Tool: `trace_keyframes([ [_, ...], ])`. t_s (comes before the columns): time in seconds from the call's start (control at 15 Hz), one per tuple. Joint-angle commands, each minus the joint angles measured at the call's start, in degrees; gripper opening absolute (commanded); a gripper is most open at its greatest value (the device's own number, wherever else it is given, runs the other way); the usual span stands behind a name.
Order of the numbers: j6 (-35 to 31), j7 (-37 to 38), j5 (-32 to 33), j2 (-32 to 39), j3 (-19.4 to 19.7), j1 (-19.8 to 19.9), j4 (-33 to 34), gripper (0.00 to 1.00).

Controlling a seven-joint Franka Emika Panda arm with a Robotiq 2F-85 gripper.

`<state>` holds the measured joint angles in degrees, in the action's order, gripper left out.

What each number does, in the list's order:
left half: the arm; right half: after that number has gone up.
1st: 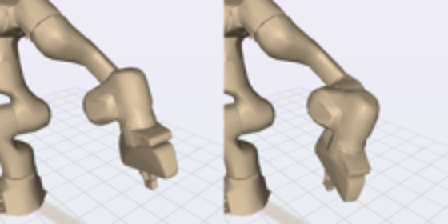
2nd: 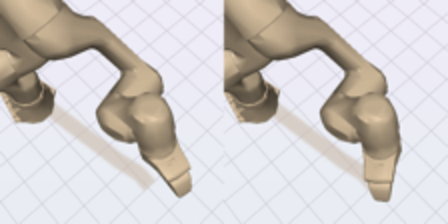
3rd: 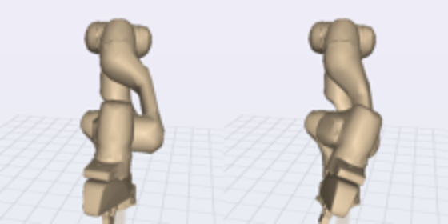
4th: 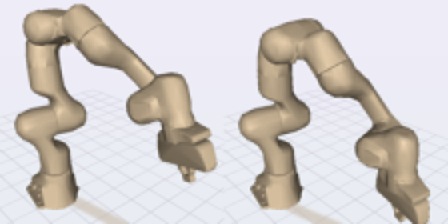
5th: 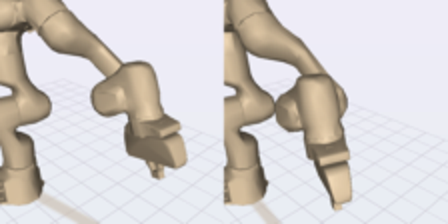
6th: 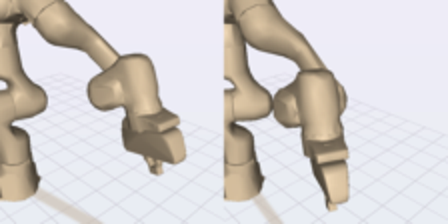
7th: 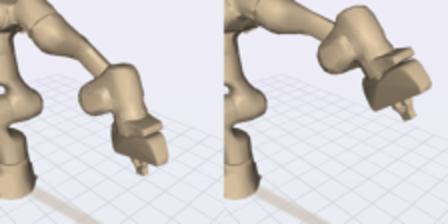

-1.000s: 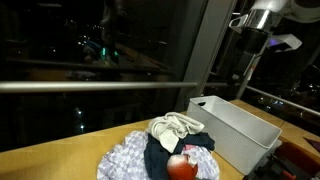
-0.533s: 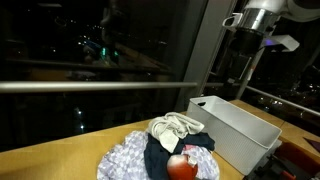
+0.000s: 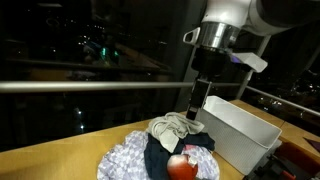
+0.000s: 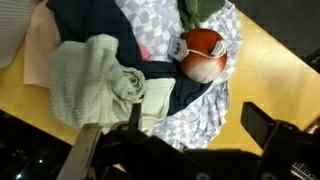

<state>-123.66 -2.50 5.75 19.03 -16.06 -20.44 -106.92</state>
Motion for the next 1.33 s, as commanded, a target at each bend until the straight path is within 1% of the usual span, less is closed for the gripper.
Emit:
trace_keyframes([
  [0.0,2.53,6.27,2.32,8.12,0.33,-3.90,5.86,1.00],
  [0.13,3.59,9.34,2.58,11.26,0.74,-5.96,6.55,1.00],
  [0.27,6.62,12.22,1.70,13.93,0.81,-7.69,7.64,1.00],
  [0.47,9.84,15.74,3.71,15.75,1.69,-10.55,8.88,1.00],
  [0.6,10.16,17.51,6.17,16.04,2.54,-12.06,8.87,1.00],
  [0.93,7.71,21.79,11.42,16.45,4.19,-15.01,7.55,1.00],
  [1.27,5.61,26.54,16.95,18.02,6.69,-17.85,6.57,1.00],
])
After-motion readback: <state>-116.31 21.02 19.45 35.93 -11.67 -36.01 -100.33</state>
